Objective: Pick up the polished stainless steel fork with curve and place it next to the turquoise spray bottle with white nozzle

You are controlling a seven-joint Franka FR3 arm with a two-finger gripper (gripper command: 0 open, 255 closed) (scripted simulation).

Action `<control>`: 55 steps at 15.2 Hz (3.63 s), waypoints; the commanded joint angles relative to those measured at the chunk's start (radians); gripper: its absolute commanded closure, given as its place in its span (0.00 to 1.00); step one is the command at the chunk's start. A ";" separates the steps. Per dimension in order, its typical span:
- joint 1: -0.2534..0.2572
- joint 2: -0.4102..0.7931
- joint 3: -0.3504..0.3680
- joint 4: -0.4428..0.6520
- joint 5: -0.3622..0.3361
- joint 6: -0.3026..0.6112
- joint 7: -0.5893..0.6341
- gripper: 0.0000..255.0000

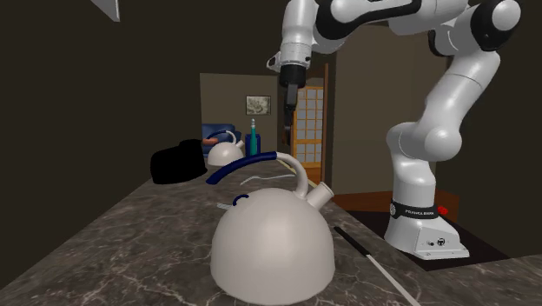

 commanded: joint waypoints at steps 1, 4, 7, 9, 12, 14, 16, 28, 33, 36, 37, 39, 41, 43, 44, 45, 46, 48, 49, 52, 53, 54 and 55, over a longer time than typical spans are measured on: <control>0.005 0.050 0.021 -0.014 0.002 0.064 0.017 0.00; 0.012 0.138 0.056 -0.015 0.000 0.151 0.050 0.00; 0.016 0.236 0.090 -0.004 -0.009 0.235 0.086 0.00; 0.018 0.305 0.112 0.010 -0.021 0.287 0.113 0.00; 0.021 0.414 0.141 0.041 -0.051 0.360 0.159 0.00; 0.024 0.490 0.157 0.068 -0.077 0.403 0.194 0.00; 0.028 0.561 0.169 0.098 -0.107 0.438 0.228 0.00; 0.029 0.636 0.168 0.071 -0.136 0.537 0.248 0.00; 0.029 0.636 0.168 0.071 -0.136 0.537 0.248 1.00; 0.030 0.635 0.168 0.072 -0.136 0.536 0.249 1.00; 0.030 0.639 0.169 0.074 -0.138 0.537 0.251 1.00; 0.030 0.645 0.168 0.084 -0.140 0.534 0.252 1.00; 0.030 0.636 0.167 0.071 -0.136 0.537 0.248 1.00; 0.029 0.617 0.168 0.080 -0.128 0.511 0.243 1.00; 0.029 0.608 0.168 0.085 -0.125 0.497 0.240 1.00; 0.029 0.599 0.168 0.089 -0.121 0.484 0.237 1.00; 0.029 0.591 0.168 0.094 -0.118 0.471 0.235 1.00; 0.029 0.574 0.168 0.105 -0.112 0.444 0.230 1.00; 0.029 0.566 0.168 0.111 -0.109 0.430 0.228 1.00; 0.029 0.543 0.167 0.129 -0.101 0.390 0.222 1.00; 0.029 0.536 0.167 0.136 -0.099 0.377 0.221 1.00; 0.029 0.530 0.166 0.143 -0.097 0.363 0.219 1.00; 0.029 0.523 0.166 0.150 -0.095 0.350 0.217 1.00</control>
